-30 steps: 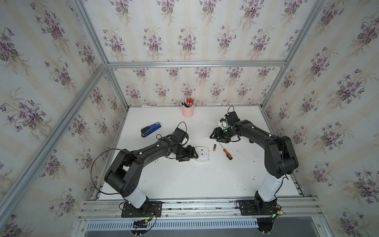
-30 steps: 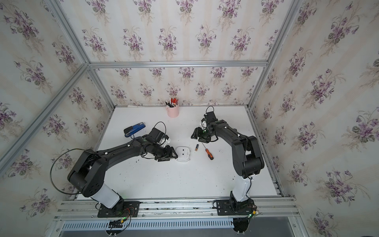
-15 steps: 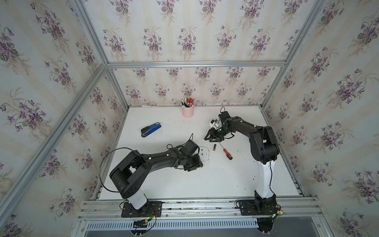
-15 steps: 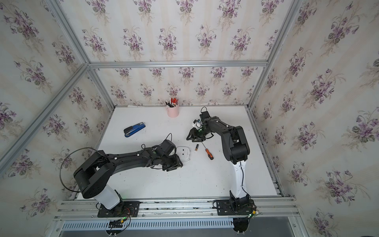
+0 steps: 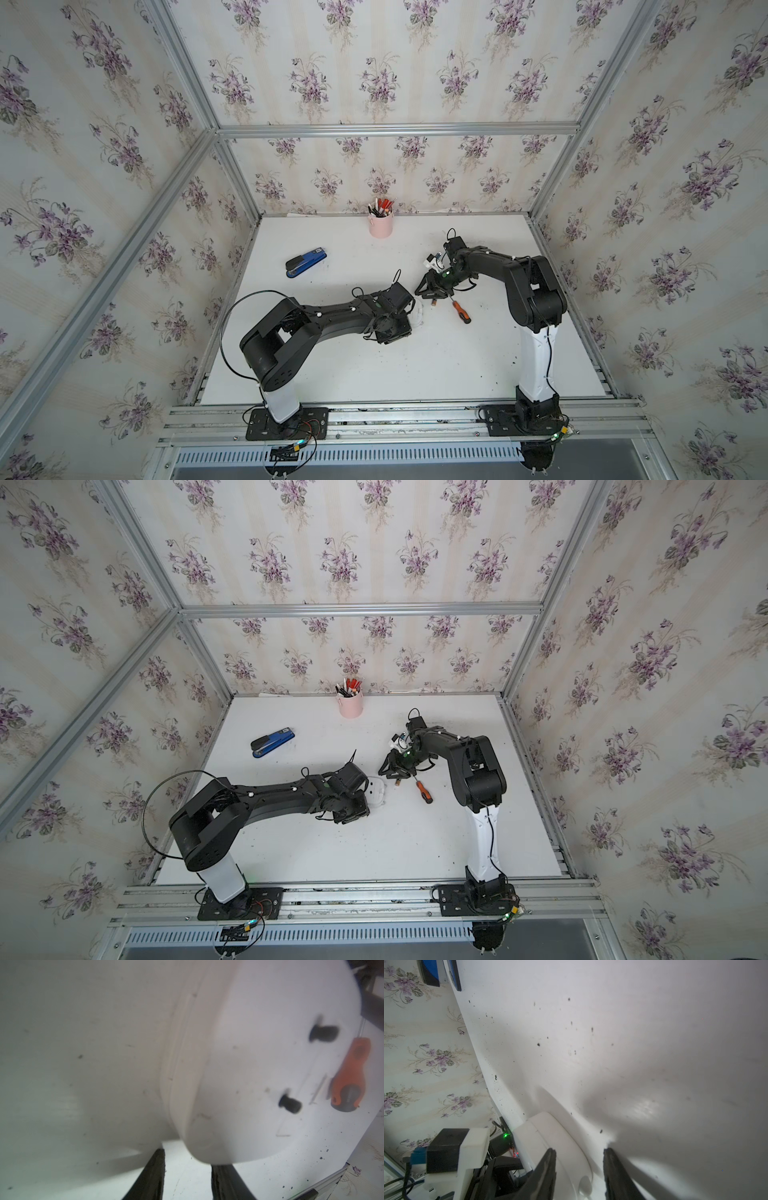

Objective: Remove the battery from the alarm
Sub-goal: Adjust the alarm at the center of the board.

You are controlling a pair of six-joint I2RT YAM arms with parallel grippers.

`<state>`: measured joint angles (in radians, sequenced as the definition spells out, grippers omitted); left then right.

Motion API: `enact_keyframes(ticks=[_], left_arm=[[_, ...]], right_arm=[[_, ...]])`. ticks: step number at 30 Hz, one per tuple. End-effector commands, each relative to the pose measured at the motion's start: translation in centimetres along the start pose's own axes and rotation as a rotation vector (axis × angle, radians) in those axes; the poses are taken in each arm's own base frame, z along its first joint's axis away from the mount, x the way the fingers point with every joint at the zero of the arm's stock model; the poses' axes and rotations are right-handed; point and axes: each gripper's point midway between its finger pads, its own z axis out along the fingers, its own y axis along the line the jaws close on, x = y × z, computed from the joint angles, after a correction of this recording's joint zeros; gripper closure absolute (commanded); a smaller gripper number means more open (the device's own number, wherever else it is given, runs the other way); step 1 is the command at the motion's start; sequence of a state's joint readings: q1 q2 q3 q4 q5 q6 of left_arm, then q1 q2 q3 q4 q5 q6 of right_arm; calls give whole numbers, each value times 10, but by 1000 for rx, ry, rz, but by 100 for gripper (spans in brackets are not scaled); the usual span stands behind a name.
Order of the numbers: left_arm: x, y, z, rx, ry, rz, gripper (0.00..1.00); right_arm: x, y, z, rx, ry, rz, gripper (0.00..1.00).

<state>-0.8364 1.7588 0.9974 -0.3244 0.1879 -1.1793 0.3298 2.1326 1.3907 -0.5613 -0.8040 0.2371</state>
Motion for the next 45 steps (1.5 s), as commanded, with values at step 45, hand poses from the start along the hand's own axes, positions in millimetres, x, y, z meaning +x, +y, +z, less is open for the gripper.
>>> enact_keyframes(ticks=[45], left_arm=[[-48,43,-48,108,-208,-72,32]], right_arm=[[19,18,0,-110,-24,-74,34]])
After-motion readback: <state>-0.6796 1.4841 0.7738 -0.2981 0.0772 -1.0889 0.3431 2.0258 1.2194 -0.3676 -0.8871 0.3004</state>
